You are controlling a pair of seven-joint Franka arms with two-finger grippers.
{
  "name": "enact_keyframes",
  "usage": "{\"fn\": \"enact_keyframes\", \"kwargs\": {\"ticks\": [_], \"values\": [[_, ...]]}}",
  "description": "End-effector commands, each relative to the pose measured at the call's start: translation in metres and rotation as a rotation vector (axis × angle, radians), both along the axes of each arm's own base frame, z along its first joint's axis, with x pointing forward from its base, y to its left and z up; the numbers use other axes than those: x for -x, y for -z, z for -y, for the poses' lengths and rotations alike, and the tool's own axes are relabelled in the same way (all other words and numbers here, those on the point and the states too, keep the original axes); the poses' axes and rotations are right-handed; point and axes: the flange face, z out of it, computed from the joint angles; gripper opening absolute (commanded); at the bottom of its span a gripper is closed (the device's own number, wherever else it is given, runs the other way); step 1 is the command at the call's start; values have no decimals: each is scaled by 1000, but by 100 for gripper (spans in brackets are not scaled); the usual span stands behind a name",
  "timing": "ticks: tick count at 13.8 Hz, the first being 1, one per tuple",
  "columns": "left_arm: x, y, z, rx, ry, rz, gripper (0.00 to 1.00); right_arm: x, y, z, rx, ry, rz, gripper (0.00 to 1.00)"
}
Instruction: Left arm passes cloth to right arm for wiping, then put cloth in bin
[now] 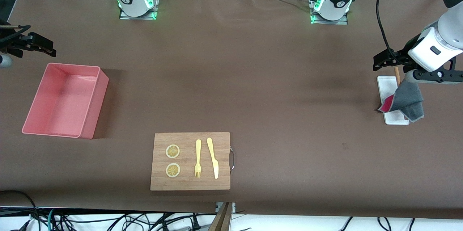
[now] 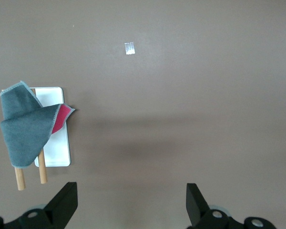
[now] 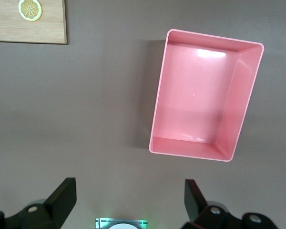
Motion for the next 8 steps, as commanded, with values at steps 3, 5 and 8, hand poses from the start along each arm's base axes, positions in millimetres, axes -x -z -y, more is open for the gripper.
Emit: {"fn": "enact_keyframes", "kwargs": {"ticks": [3,5,8], "values": [[-3,-5,-1,-3,-10,-11,100,-2,-4,2,-14,10,10,100],[1,2,-2,-6,-3,-57,100,-2,-4,2,-14,10,10,100],[-3,18,-43,16,77,-104,100,-2,-4,2,-14,10,10,100]]}}
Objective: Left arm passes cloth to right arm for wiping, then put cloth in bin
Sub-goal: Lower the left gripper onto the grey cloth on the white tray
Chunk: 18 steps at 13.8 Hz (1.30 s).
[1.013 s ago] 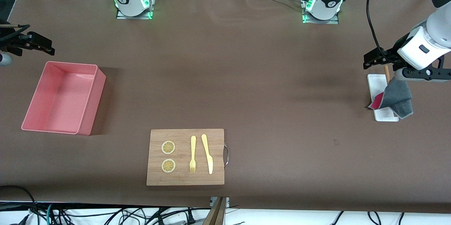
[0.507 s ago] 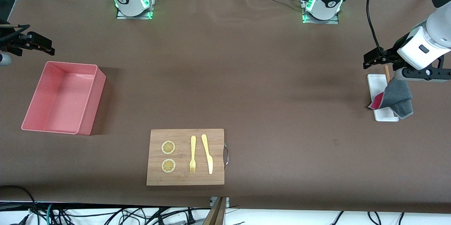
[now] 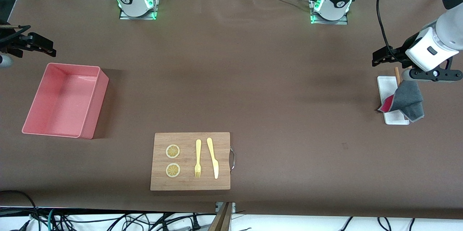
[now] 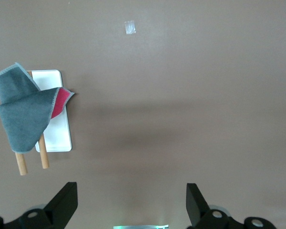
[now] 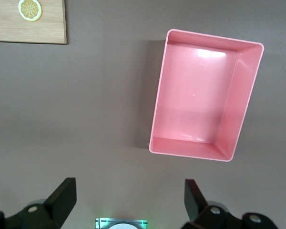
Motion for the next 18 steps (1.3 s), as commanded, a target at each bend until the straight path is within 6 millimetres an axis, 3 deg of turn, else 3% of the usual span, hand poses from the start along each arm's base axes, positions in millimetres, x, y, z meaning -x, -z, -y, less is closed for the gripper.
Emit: {"fn": "enact_keyframes", "kwargs": {"ticks": [1,3,6,10,14,18], "values": [[-11,13,-46,33,112,-30,100,-2,-5,2,-14,11,10,100],[-25,35,-77,65,242,-15,100,-2,-4,2,-14,9,9,100],[-49,69,-107,39,372,34,100,-2,-5,2,-14,11,10,100],[-91,136,-170,-10,593,116,100,-3,-4,2,-14,9,13,100],[-112,195,-191,54,842,60,100,-3,-4,2,-13,12,15,100],[-119,251,-203,63,920,-29,100,-3,-4,2,-13,12,15,100]]}}
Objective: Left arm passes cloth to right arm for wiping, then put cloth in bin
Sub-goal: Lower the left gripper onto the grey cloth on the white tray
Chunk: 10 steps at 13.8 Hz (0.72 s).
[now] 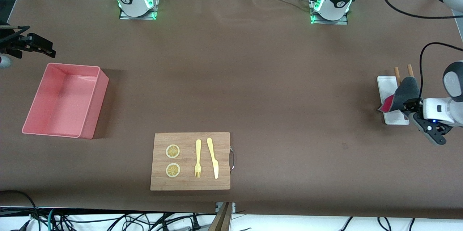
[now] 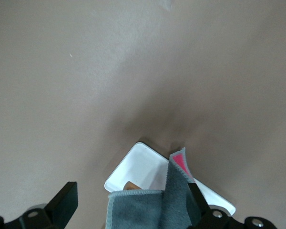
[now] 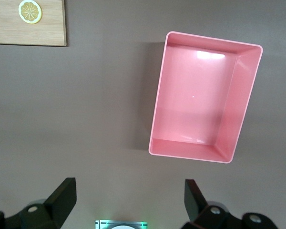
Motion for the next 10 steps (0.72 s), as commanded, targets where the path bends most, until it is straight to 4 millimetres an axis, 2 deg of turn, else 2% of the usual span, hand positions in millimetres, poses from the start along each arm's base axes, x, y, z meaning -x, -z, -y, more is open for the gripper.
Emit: {"fn": "enact_keyframes", "kwargs": {"ticks": [1,2,4,8,10], "values": [[-5,25,-22,-4,27,-34,100,-2,-4,0,-13,10,9,100],[-2,26,-31,-2,12,-35,94,-2,-5,1,-15,12,11,100],[-2,26,-32,-3,11,-36,72,-2,-5,1,-13,12,11,100],[0,28,-36,-3,7,-39,64,-2,-5,1,-13,12,11,100],[0,28,-36,-6,9,-40,48,-1,-6,1,-13,13,12,100]]}}
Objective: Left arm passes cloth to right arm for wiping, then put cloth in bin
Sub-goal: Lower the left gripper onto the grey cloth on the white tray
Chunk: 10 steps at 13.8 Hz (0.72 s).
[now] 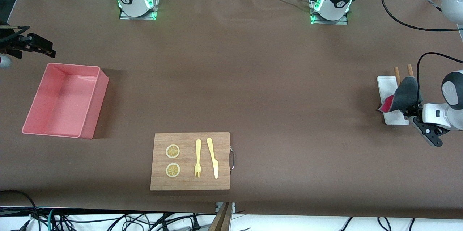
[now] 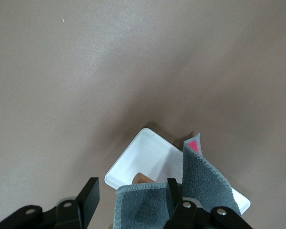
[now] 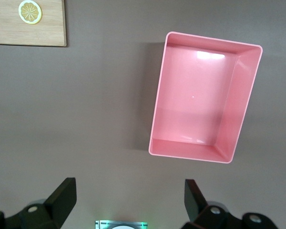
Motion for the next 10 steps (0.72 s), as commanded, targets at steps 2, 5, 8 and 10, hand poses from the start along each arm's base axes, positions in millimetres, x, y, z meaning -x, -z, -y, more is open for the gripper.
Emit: {"fn": "enact_keyframes", "kwargs": {"ticks": [2,5,8,10], "values": [[-3,-1,-4,-7,22,-7,47,-2,-5,1,-13,10,9,100],[-2,2,-4,-11,25,-12,28,-2,-5,1,-13,11,11,100],[-3,0,-5,-17,32,-11,3,-5,-7,-1,-12,1,34,100],[-3,-6,-6,-20,31,-6,0,-5,-7,1,-12,-4,33,100]]}}
